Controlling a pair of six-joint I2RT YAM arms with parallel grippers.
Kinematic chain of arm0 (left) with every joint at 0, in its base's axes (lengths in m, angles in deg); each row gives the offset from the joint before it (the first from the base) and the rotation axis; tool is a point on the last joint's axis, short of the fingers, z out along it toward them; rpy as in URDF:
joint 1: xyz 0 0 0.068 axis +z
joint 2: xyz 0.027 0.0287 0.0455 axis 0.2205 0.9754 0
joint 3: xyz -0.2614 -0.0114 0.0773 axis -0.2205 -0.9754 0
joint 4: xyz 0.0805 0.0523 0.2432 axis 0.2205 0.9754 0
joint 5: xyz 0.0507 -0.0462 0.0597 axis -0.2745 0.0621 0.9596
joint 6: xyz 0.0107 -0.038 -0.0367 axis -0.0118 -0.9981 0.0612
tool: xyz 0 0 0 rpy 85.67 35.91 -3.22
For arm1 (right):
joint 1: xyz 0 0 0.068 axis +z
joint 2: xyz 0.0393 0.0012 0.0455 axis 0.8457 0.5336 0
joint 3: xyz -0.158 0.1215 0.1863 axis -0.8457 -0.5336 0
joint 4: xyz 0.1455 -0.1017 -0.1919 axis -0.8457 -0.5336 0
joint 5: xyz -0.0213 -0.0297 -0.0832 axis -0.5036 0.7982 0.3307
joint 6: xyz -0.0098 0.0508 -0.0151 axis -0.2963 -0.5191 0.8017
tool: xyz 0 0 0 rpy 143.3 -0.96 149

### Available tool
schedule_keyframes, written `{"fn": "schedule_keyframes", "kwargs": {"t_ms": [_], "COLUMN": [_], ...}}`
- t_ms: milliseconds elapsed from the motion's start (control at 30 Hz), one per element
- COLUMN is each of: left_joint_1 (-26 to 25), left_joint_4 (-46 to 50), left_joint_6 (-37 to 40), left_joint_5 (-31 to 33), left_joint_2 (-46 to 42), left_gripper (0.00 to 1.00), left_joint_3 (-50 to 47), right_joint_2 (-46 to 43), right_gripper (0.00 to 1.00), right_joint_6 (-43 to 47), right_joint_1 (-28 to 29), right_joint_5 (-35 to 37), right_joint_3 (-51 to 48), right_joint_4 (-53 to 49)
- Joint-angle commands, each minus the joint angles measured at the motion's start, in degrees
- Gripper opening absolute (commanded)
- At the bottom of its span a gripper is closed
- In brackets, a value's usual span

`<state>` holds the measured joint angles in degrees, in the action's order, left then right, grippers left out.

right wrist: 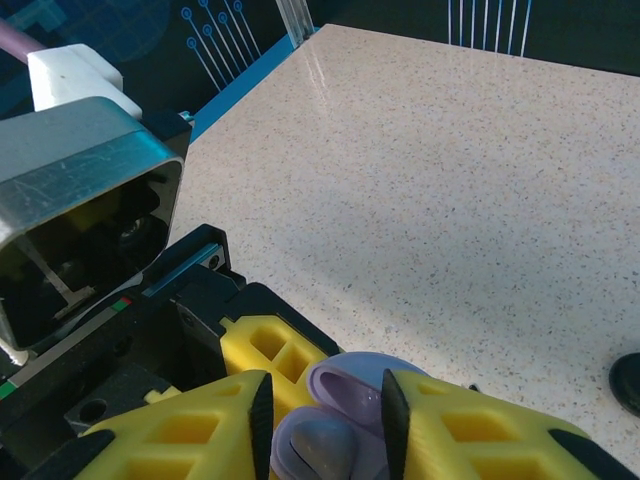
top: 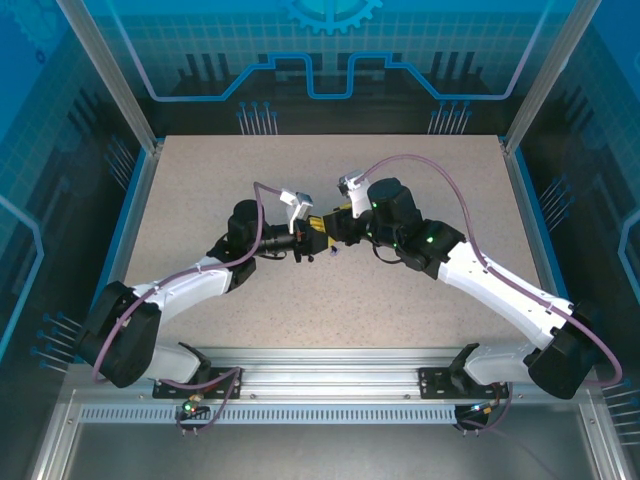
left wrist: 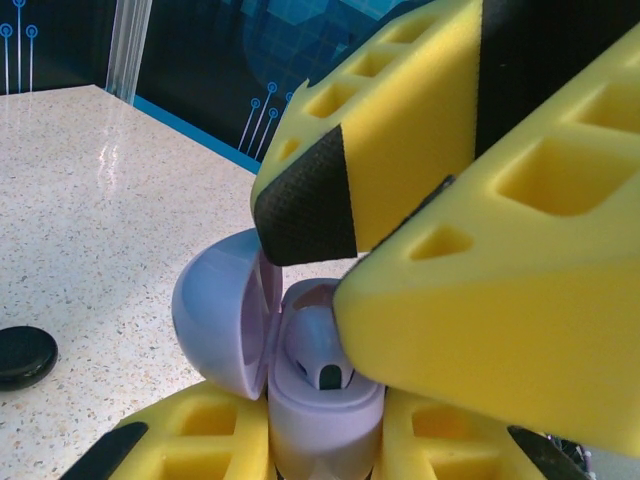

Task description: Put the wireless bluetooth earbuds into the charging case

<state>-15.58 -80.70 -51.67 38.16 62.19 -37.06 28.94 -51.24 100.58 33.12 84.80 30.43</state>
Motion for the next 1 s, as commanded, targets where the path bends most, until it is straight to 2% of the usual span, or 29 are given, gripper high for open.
{"fn": "schedule_keyframes", "kwargs": {"t_ms": [0,233,467,800,967], "left_joint_1": [-0.41,-0.34,0.14,3.07,4.14], "left_joint_4": [0.09,0.74,1.81,9.30,12.25], "left_joint_6": [-0.53,0.24,0.56,2.77,2.76], "left_joint_5": [-0.08,0.43,0.03,0.09,-0.02], "left_joint_2": [-0.91,-1.48,-3.61,-12.92,-16.51], "left_gripper": [0.05,0.05,0.05,0.05,0.05], "left_joint_3": [2.07,1.03,-0.98,-5.32,-7.17], "right_joint_2": [-1.59,-4.32,-5.97,-2.35,1.66], "right_gripper": [0.39,0.51,0.52,0.52,0.51], "right_joint_6": [0.39,0.07,-4.04,-6.74,-5.20], "right_joint_1": [0.97,0.88,-1.39,-7.70,-9.52], "right_joint_5": [-0.05,3.23,9.88,9.02,5.27], "right_joint_3": [0.24,-0.10,-0.27,-1.66,-2.12], "right_joint_4": [-0.24,-0.92,-5.94,-12.69,-13.34]}}
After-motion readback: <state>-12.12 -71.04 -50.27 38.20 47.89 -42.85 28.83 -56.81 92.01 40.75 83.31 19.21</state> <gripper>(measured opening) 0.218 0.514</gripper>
